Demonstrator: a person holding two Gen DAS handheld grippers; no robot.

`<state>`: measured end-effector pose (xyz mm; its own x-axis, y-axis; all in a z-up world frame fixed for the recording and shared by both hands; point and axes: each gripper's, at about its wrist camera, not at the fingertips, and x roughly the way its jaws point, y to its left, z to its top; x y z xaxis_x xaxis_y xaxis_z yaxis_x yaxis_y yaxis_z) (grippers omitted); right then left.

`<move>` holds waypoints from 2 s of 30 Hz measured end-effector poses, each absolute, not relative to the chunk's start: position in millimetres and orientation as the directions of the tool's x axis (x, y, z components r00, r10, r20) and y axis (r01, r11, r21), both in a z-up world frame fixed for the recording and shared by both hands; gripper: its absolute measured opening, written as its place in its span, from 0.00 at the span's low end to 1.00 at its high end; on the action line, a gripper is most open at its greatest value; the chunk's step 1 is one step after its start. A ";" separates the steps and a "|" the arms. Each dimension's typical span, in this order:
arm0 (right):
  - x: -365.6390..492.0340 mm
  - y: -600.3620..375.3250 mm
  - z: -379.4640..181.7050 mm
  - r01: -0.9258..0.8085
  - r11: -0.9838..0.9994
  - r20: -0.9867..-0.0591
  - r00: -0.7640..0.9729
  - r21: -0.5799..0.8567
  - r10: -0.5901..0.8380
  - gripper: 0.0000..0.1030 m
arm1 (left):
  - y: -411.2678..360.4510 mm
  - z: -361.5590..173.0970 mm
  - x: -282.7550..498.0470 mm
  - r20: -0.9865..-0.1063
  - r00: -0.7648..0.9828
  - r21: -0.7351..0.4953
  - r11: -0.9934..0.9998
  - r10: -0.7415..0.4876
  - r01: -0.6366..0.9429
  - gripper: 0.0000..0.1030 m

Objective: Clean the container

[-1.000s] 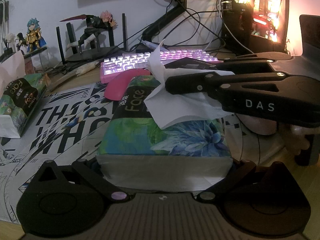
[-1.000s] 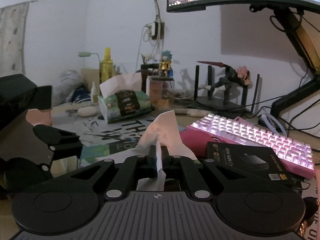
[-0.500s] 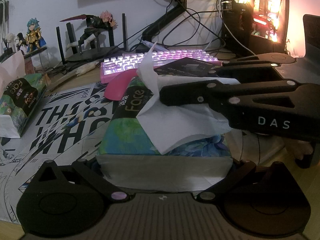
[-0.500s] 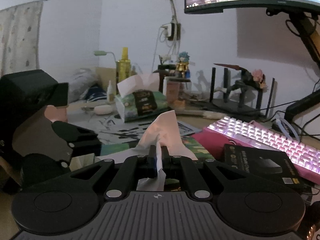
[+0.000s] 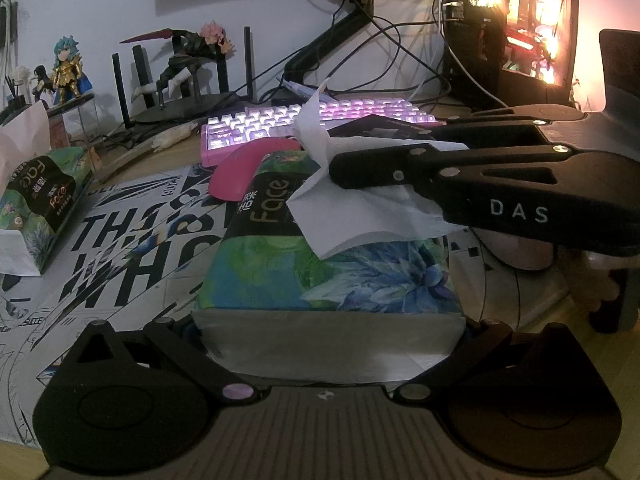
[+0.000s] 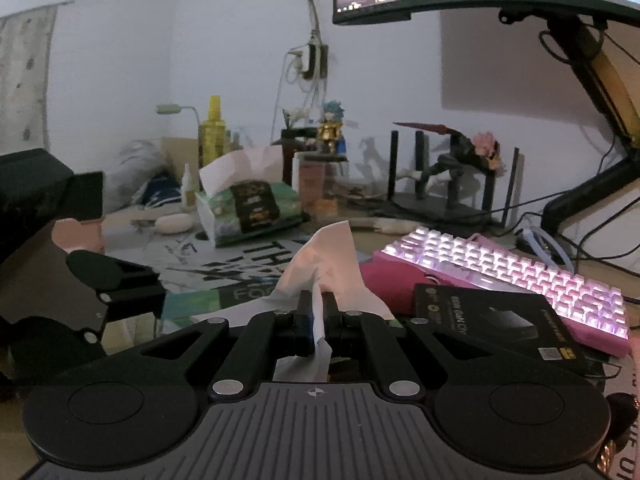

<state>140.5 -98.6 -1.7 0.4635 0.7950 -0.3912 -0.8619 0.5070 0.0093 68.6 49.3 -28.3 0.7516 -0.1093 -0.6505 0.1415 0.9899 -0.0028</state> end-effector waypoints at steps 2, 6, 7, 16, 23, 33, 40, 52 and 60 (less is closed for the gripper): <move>140.5 -98.7 -1.7 -0.862 0.507 -0.391 0.464 0.010 0.795 0.05 | 49.4 -28.3 68.6 -0.650 0.752 -0.003 0.990 -0.109 0.141 1.00; 140.5 -98.7 -1.7 -0.861 0.508 -0.392 0.464 0.011 0.795 0.05 | 49.4 -28.3 68.6 -0.650 0.752 -0.003 0.990 -0.109 0.141 1.00; 140.6 -98.8 -1.7 -0.861 0.509 -0.392 0.464 0.011 0.794 0.05 | 49.4 -28.3 68.6 -0.650 0.752 -0.003 0.990 -0.109 0.141 1.00; 140.7 -98.9 -1.6 -0.860 0.511 -0.392 0.465 0.014 0.794 0.05 | 49.3 -28.3 68.6 -0.650 0.752 -0.003 0.990 -0.109 0.141 1.00; 140.7 -99.1 -1.5 -0.859 0.512 -0.393 0.466 0.016 0.793 0.05 | 49.4 -28.4 68.6 -0.650 0.752 -0.003 0.990 -0.109 0.141 1.00; 140.9 -99.2 -1.4 -0.857 0.514 -0.393 0.467 0.019 0.792 0.05 | 49.3 -28.3 68.6 -0.650 0.752 -0.003 0.990 -0.109 0.141 1.00; 136.7 -97.7 -1.8 -0.876 0.482 -0.393 0.441 0.005 0.807 0.05 | 49.4 -28.3 68.6 -0.650 0.752 -0.003 0.990 -0.109 0.141 1.00; 131.7 -96.8 -0.9 -0.901 0.433 -0.393 0.395 0.008 0.830 0.05 | 49.4 -28.3 68.6 -0.650 0.752 -0.003 0.990 -0.109 0.141 1.00; 133.1 -97.4 -1.1 -0.894 0.449 -0.394 0.410 0.008 0.823 0.05 | 49.4 -28.3 68.6 -0.650 0.752 -0.003 0.990 -0.109 0.141 1.00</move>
<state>133.1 -97.4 -1.1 0.4097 0.8228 -0.3939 -0.8936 0.4488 0.0079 68.6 49.4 -28.3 0.7517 -0.1094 -0.6503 0.1414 0.9899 -0.0031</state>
